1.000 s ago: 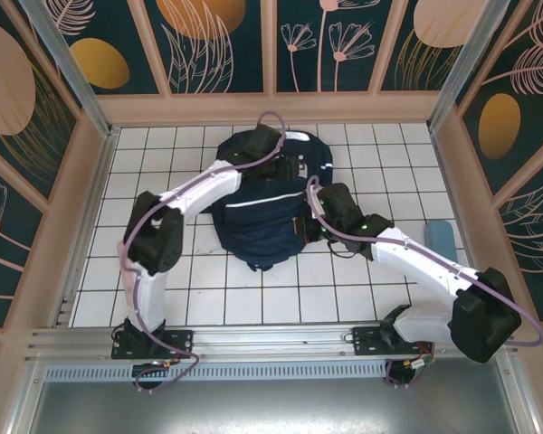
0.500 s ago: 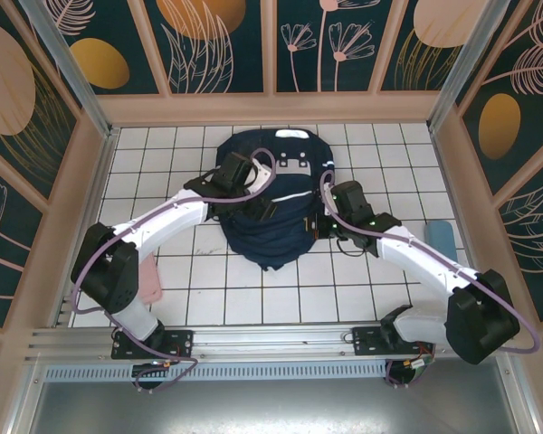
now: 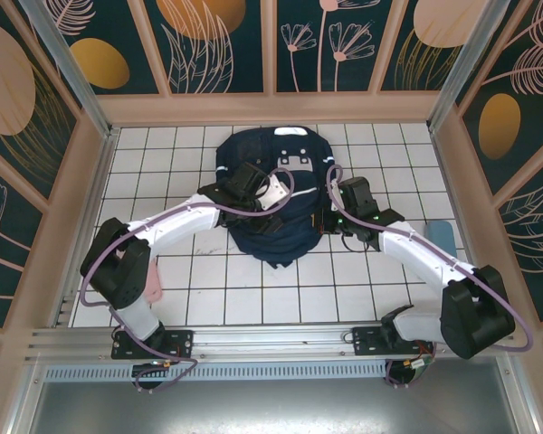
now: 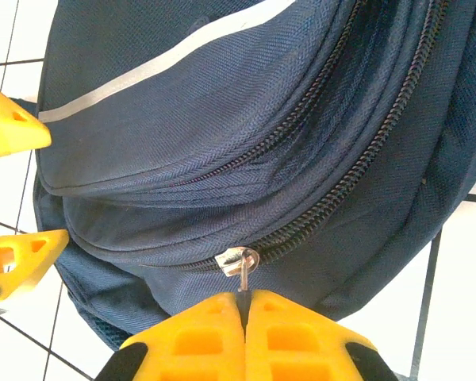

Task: Pack the student bag

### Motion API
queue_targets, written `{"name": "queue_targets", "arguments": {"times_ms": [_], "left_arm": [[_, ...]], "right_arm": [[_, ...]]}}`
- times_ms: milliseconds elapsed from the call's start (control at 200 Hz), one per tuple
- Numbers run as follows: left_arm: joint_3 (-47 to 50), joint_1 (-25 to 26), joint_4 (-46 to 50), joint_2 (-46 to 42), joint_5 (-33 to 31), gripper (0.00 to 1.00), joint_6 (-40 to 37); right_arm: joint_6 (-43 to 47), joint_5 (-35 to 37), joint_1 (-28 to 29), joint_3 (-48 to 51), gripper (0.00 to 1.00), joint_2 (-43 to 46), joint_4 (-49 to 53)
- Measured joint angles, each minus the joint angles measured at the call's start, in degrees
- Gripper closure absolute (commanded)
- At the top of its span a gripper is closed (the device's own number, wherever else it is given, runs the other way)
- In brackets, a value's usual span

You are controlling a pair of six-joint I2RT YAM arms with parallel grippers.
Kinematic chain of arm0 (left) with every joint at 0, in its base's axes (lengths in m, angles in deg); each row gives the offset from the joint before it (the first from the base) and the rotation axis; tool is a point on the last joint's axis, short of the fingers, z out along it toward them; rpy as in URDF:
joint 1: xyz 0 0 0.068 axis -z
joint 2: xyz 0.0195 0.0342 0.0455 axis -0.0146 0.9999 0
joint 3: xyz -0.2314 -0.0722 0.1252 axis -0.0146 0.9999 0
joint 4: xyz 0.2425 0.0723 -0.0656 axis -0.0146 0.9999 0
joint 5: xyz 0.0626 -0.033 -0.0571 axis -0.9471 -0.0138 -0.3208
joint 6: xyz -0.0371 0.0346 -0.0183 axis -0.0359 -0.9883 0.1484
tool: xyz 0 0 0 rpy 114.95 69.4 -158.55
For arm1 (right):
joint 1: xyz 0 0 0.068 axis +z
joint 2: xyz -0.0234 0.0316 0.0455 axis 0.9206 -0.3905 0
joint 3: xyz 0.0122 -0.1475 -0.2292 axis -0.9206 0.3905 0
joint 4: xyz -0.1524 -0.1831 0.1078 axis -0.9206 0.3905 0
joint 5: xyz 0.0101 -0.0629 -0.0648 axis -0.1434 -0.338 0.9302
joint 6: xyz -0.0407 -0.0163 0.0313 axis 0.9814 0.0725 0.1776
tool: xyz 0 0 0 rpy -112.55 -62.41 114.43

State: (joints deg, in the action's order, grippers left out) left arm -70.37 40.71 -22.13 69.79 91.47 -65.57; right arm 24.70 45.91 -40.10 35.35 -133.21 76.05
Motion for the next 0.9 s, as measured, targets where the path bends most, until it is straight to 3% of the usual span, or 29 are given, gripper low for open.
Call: {"name": "queue_targets", "arguments": {"times_ms": [95, 345, 581, 901], "left_arm": [[-0.02, 0.00, -1.01, 1.42, -0.68, 0.48, -0.83], [-0.33, 0.09, -1.75, 4.87, -0.96, 0.48, -1.68], [-1.01, 0.37, -3.37, 5.40, -1.68, 0.76, -2.67], [-3.61, 0.79, -3.52, 6.43, -2.34, 0.91, -1.16]], "right_arm": [[0.00, -0.09, -0.22, -0.04, 1.00, -0.09, 0.00], [0.02, -0.48, -0.46, -0.28, 1.00, -0.31, 0.15], [0.31, -0.39, -0.92, -0.33, 1.00, -0.33, 0.17], [4.02, 2.27, 0.85, -0.28, 1.00, -0.28, 0.42]]}}
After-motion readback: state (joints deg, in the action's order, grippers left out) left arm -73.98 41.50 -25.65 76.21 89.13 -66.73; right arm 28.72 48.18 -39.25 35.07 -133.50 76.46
